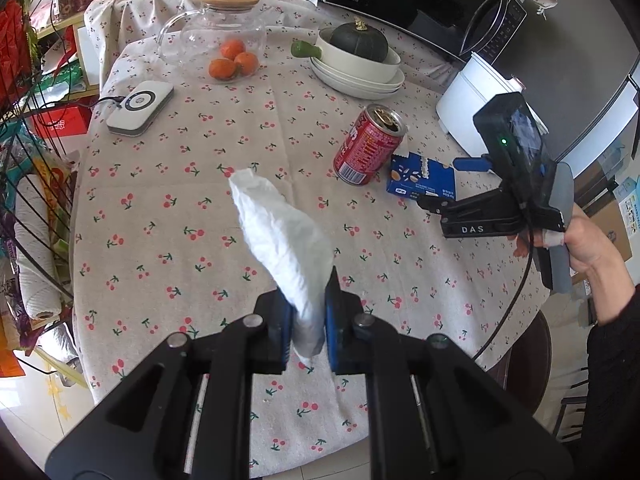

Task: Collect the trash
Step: 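Grasp the blue biscuit box with the right gripper, then carry the tissue and blue box over the bin and open both grippers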

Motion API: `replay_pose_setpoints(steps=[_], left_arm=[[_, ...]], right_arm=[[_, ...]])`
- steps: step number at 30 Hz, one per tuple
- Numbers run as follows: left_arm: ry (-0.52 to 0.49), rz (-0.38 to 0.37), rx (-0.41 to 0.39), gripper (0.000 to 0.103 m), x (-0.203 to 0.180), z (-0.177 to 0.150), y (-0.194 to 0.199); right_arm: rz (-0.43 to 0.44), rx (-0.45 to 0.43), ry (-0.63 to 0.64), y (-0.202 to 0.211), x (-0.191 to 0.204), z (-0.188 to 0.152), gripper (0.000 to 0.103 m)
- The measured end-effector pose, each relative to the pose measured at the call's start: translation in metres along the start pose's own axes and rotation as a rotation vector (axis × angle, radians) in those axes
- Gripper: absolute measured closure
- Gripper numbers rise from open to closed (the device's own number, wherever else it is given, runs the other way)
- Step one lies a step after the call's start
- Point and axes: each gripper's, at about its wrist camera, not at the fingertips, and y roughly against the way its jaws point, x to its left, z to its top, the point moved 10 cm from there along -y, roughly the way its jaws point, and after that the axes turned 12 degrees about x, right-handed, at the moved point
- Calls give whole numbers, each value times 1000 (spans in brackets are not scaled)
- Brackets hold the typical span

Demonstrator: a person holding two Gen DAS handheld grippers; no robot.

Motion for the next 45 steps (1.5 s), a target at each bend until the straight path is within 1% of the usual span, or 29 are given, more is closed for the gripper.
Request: replay_pose_setpoints(steps=[3, 5, 7, 9, 10, 12, 17, 20, 25, 34, 39, 45], left_arm=[[-15, 11, 15, 89, -2, -1, -6], [-22, 25, 21, 89, -2, -1, -9], [-24, 32, 31, 89, -3, -2, -12], [-24, 34, 42, 89, -3, -3, -15], [-24, 36, 47, 89, -3, -4, -17], [-26, 36, 55, 89, -5, -6, -18], [-22, 31, 54, 89, -8, -8, -16], [-22, 26, 48, 89, -11, -8, -13], [-35, 6, 42, 89, -22, -12, -8], [-125, -34, 35, 89, -66, -30, 0], [-190, -53, 50, 89, -96, -42, -1], [-255, -55, 65, 89, -130, -57, -7]], right_arm=[[-34, 39, 37, -16, -6, 4, 15], [-38, 60, 49, -25, -8, 4, 15], [-17, 63, 52, -30, -7, 3, 16], [22, 51, 56, -31, -4, 1, 23], [43, 43, 52, -30, -2, -1, 28], [59, 45, 45, -29, 3, -6, 34], [65, 42, 58, -18, 16, -27, 35], [76, 23, 35, -3, 21, -47, 35], [83, 10, -51, 23, 18, -94, 35], [94, 19, -237, 61, 14, -193, 35], [128, 28, -358, 76, 11, -251, 35], [170, 4, -504, 84, 9, -315, 35]])
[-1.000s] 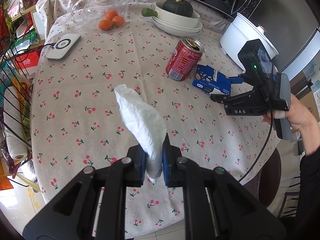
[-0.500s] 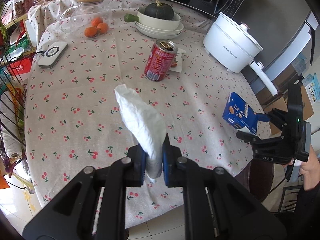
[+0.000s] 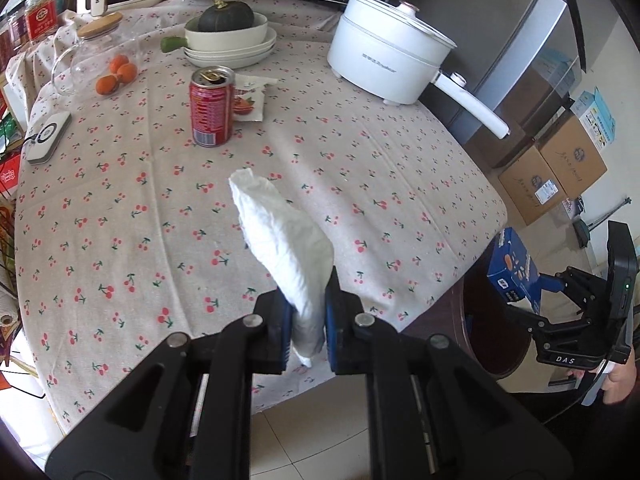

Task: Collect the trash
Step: 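Carry the tissue and blue box over the bin and open both grippers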

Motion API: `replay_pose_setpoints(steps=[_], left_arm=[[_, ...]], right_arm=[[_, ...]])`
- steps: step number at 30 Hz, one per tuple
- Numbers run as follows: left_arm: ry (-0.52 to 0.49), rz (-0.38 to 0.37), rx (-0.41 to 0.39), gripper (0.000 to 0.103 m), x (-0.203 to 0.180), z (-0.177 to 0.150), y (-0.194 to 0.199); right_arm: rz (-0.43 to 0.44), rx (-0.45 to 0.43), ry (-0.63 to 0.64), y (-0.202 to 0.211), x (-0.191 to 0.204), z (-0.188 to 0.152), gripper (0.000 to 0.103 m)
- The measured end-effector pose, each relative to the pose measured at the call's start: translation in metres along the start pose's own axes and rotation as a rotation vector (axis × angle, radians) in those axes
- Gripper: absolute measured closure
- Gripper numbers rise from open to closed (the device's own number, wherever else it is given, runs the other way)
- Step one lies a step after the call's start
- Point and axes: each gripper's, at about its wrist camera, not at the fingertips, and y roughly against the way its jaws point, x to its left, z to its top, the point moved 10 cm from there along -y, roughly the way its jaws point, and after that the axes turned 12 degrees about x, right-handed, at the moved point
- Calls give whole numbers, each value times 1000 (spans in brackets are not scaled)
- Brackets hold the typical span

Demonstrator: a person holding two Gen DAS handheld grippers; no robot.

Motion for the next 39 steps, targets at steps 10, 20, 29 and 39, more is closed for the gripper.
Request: replay_pose_setpoints(steps=[10, 20, 29, 39], left_arm=[[-190, -38, 81, 89, -98, -22, -39], [-387, -119, 160, 88, -211, -43, -84], [-409, -105, 189, 20, -253, -46, -115], [-402, -36, 158, 8, -245, -37, -115]], right_arm=[[39, 13, -220, -5, -60, -74, 35], [49, 49, -363, -16, -118, -142, 35], [51, 68, -419, -21, -145, -172, 35], [58, 72, -428, -23, -151, -175, 35]])
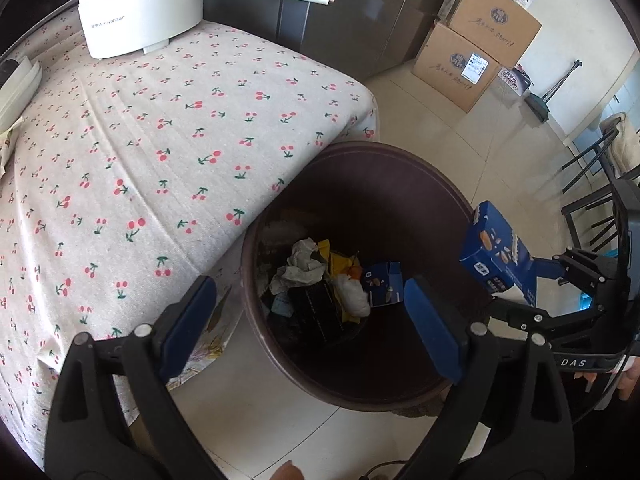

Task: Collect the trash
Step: 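Carry the tissue and blue box over the bin and open both grippers, then grasp the second red can by its body with the left gripper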

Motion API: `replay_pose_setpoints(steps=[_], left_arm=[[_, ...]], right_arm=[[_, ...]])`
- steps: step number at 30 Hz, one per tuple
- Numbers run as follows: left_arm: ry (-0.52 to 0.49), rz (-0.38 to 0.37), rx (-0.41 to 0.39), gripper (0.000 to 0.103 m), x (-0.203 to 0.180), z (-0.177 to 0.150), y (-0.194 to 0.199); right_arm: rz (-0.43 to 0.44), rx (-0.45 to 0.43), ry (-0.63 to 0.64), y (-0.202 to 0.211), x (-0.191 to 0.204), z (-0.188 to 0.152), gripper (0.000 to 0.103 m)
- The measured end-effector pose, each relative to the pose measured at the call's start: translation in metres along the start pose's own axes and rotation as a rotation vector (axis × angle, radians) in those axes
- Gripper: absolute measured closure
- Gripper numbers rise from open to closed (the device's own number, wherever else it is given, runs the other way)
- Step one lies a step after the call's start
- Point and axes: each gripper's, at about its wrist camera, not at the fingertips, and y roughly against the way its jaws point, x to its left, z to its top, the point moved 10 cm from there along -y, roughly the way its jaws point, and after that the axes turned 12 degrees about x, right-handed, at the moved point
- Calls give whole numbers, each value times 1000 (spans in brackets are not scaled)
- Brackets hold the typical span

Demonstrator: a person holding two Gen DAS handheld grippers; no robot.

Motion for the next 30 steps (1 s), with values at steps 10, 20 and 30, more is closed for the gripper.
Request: replay_pose_setpoints(steps=[10, 20, 30], left_arm=[[0, 68, -36, 1, 19, -2, 13], [72, 83, -65, 1, 56, -7, 31], [284, 108, -149, 1, 129, -11, 61]], right_arm=[[8, -29, -46, 6, 4, 9, 13], [6, -20, -26, 8, 24, 22, 12], [4, -57, -25, 22, 54, 57, 6]])
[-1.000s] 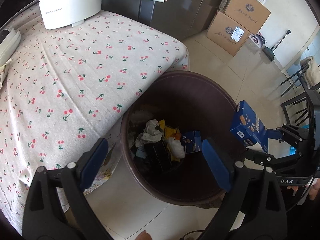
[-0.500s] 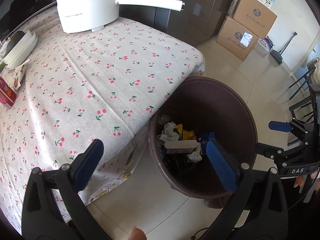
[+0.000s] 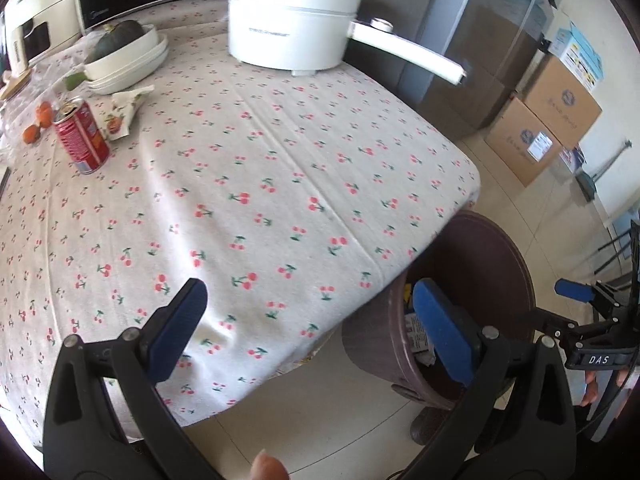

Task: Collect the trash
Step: 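Grasp the second red can by its body with the left gripper, then grasp the white pecan snack bag with the right gripper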

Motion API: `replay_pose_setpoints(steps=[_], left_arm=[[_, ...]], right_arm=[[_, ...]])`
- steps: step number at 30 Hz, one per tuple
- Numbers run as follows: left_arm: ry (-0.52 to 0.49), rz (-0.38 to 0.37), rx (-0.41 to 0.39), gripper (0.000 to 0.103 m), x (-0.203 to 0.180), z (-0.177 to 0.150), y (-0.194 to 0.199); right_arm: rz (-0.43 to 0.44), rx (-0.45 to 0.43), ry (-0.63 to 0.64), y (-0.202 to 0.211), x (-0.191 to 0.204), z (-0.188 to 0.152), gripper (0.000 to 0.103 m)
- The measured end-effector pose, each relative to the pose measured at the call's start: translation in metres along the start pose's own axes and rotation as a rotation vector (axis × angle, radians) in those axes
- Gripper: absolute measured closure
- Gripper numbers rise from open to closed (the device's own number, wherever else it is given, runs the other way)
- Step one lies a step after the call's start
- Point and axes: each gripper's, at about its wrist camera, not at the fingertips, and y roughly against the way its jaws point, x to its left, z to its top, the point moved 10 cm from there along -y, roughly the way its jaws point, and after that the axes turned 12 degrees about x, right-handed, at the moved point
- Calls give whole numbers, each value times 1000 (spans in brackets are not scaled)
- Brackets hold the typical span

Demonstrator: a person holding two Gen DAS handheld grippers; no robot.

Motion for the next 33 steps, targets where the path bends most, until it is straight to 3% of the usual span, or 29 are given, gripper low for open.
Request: replay_pose_setpoints(steps=[4, 8, 11, 16, 20, 26, 28, 30, 33], left_arm=[[93, 21, -55, 1, 40, 18, 13], [153, 116, -72, 1, 93, 41, 15], [252, 188, -102, 1, 143, 56, 15], [363, 205, -111, 1, 204, 75, 1], [358, 259, -117, 10, 230, 92, -16], [357, 252, -141, 24, 249, 117, -33], [357, 255, -146, 31, 253, 122, -36], [349, 248, -138, 49, 254, 124, -41], [336, 262, -140, 48, 255, 122, -37]], right_arm=[[-1, -11, 21, 2, 21, 21, 4], [19, -14, 42, 2, 45, 42, 4], [39, -14, 55, 0, 63, 57, 4], [57, -5, 80, -10, 95, 79, 4], [83, 13, 81, -19, 114, 92, 4], [90, 28, 79, -32, 129, 101, 4], [84, 31, 83, -36, 131, 103, 4], [80, 35, 85, -39, 132, 104, 4], [63, 16, 81, -39, 134, 110, 4]])
